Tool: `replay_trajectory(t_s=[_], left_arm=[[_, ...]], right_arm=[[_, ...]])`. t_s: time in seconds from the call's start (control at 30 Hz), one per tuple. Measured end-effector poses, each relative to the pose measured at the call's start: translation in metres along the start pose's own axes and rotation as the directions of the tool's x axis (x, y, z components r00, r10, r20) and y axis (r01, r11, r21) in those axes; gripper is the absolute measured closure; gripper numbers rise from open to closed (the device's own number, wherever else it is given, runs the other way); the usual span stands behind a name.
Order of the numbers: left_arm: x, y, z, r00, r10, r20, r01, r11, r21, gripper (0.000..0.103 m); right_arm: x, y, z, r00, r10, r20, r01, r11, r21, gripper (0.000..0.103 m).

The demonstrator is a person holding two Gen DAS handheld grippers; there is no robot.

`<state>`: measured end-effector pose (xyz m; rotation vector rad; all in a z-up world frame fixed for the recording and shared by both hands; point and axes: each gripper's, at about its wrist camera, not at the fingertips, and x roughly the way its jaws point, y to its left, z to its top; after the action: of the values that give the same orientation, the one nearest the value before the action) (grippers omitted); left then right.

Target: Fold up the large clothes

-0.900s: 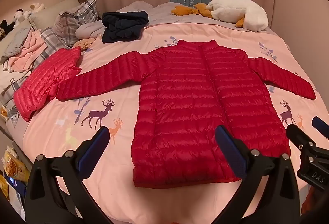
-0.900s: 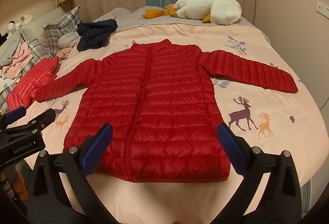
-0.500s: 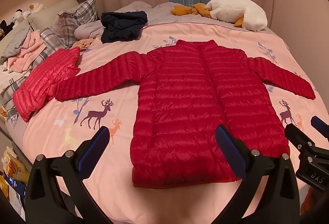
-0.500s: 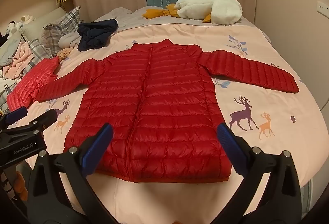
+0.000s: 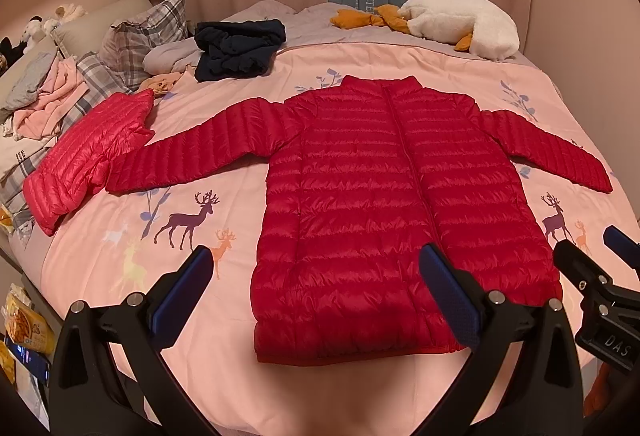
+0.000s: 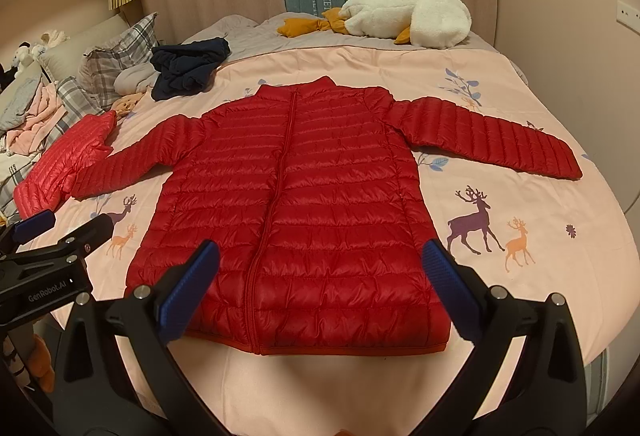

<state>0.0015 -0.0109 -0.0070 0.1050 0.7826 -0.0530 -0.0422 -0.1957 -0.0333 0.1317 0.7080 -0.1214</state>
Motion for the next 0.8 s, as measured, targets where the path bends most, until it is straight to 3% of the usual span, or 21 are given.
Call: replay_trajectory(t_s=[0.8], left_arm=[[-0.0003, 0.0001, -0.0025, 1.0, -0.005, -0.002, 0.005, 1.0, 0.004, 0.001]], right_arm=[[-0.001, 0.0014, 0.0029, 1.0, 0.001, 0.005, -0.001, 1.0, -0.001, 0.002]])
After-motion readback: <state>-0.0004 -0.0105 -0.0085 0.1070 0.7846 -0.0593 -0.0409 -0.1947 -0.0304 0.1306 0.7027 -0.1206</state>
